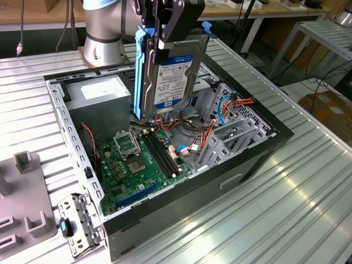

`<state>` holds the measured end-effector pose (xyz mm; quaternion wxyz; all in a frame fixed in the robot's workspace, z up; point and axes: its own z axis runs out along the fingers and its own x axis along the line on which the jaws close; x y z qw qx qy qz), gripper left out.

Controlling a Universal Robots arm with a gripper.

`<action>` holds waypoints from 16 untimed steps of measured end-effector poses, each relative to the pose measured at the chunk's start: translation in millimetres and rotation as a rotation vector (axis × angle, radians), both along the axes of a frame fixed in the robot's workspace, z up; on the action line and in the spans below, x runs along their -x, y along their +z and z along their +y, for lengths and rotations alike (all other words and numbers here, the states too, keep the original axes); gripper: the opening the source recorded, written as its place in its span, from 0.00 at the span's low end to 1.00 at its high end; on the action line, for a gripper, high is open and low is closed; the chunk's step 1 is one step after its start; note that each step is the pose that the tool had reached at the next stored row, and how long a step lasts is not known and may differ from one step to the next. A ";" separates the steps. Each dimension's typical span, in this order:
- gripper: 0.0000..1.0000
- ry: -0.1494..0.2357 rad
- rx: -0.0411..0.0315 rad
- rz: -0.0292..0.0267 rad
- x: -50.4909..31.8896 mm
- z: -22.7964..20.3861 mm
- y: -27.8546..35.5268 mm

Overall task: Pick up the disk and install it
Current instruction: 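Insert the disk into the insertion slot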

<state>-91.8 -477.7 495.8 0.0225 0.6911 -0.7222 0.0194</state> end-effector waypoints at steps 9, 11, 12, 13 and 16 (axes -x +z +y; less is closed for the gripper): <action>0.37 0.000 0.0056 0.0000 -1.6 -3.5 -0.7; 0.37 0.000 0.0057 0.0001 -1.6 -3.6 -0.7; 0.37 0.000 0.0056 0.0000 -1.6 -3.6 -0.7; 0.37 0.000 0.0056 0.0000 -1.6 -3.6 -0.7; 0.37 0.000 0.0058 0.0001 -1.6 -4.3 -0.7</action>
